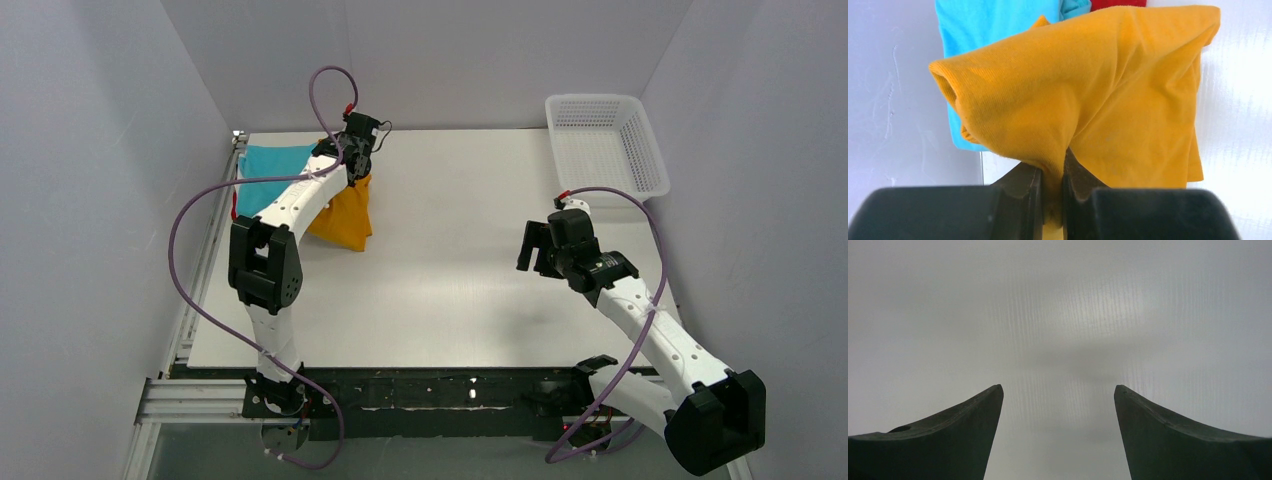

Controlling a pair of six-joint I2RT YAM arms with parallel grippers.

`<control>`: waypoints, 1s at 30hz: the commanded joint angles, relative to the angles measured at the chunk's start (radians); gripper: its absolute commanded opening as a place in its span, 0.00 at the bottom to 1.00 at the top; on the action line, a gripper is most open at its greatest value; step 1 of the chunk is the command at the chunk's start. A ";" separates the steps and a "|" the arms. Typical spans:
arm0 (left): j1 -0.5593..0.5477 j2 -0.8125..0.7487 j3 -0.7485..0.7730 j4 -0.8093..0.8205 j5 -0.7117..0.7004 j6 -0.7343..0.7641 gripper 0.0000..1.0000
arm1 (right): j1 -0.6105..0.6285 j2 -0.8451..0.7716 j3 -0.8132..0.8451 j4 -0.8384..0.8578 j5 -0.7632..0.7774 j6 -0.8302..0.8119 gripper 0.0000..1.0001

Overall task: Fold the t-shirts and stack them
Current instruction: Put the neatly folded tshirt into the corner of the board with the left arm

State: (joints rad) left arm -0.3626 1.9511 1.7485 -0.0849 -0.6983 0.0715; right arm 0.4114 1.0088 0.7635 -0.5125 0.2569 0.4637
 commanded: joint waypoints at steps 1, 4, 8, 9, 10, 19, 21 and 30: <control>0.025 -0.009 0.092 -0.093 -0.024 0.067 0.00 | -0.009 0.007 0.048 0.041 0.021 -0.019 0.90; 0.037 -0.016 0.143 -0.113 -0.016 0.074 0.00 | -0.013 0.016 0.050 0.045 0.018 -0.019 0.90; 0.045 -0.031 0.186 -0.111 -0.008 0.094 0.00 | -0.017 0.031 0.056 0.044 0.013 -0.022 0.90; 0.049 -0.032 0.202 -0.121 -0.001 0.091 0.00 | -0.017 0.036 0.057 0.045 0.012 -0.023 0.90; 0.052 -0.032 0.221 -0.134 0.007 0.084 0.00 | -0.018 0.039 0.058 0.044 0.009 -0.023 0.89; 0.083 -0.010 0.353 -0.181 0.064 0.048 0.00 | -0.022 0.058 0.063 0.042 0.002 -0.025 0.89; 0.090 -0.008 0.378 -0.193 0.078 0.042 0.00 | -0.024 0.060 0.064 0.039 0.000 -0.024 0.89; 0.156 -0.007 0.365 -0.178 0.187 0.037 0.00 | -0.026 0.064 0.079 0.016 0.001 -0.020 0.89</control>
State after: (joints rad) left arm -0.2390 1.9621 2.1025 -0.2306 -0.5423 0.1181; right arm 0.3923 1.0710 0.7853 -0.4995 0.2554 0.4477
